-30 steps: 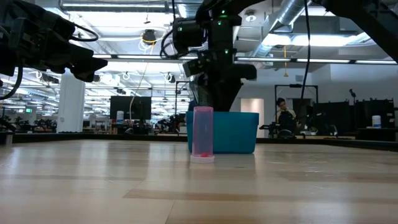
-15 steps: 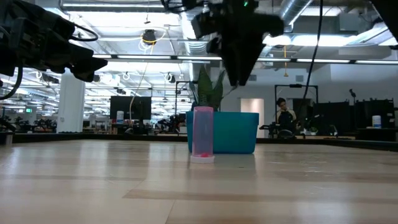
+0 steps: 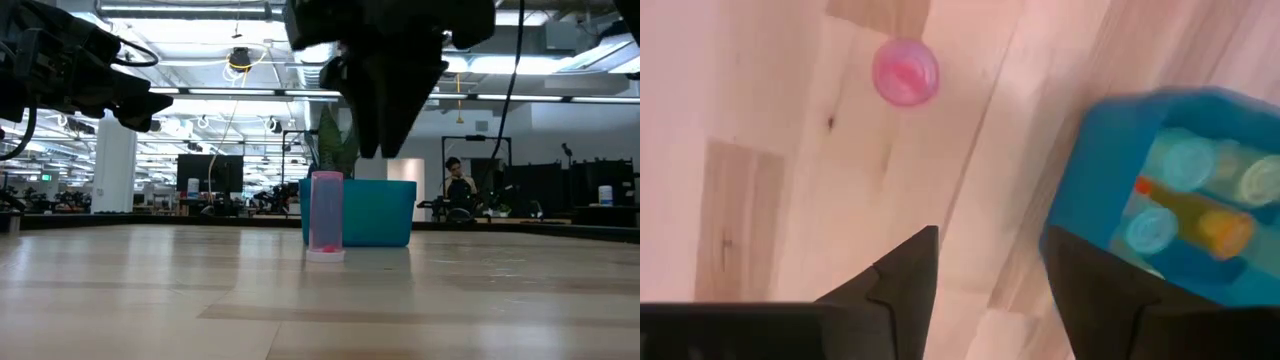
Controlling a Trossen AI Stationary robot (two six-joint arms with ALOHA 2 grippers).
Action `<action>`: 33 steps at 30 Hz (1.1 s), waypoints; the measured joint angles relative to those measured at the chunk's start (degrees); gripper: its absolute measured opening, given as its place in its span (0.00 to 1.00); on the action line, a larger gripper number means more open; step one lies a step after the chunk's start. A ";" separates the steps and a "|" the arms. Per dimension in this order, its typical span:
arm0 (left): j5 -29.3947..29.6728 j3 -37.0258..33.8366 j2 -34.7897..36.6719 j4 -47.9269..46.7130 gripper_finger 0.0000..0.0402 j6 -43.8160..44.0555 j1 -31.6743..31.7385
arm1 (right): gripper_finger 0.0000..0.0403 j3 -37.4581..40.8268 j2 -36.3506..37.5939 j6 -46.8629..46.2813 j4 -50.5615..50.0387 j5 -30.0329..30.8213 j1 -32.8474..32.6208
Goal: Pick and place pill bottles into a basket
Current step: Put the pink pill bottle into the blue container
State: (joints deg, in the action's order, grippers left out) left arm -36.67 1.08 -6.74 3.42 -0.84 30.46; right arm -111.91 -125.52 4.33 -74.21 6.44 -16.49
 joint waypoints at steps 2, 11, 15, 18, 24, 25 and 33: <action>0.00 0.00 0.00 0.00 0.53 0.00 0.01 | 0.46 -0.26 -0.48 -0.49 1.89 -1.04 0.08; -0.02 0.00 0.02 0.02 0.53 0.00 0.00 | 0.50 -0.24 -1.84 -1.32 4.94 -6.31 -0.40; -0.02 0.00 0.00 0.00 0.53 0.00 0.00 | 0.49 -0.11 -2.88 -1.32 5.92 -6.93 -0.77; 0.00 0.00 0.00 0.02 0.53 0.00 0.02 | 0.49 -0.20 -3.26 -1.30 6.70 -7.84 -0.88; 0.00 0.00 0.00 0.00 0.53 0.00 0.01 | 0.49 -0.19 -3.36 -1.34 7.45 -7.42 -0.83; 0.00 0.00 0.00 0.00 0.53 0.00 0.02 | 0.49 -0.19 -3.36 -1.33 7.64 -7.00 -0.85; 0.00 0.00 0.00 0.02 0.53 0.00 0.01 | 0.49 -0.32 -4.77 -1.32 9.98 -6.14 -1.08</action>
State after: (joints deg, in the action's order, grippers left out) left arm -36.67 1.08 -6.74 3.44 -0.84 30.47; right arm -112.23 -130.29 3.01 -64.22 0.30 -17.57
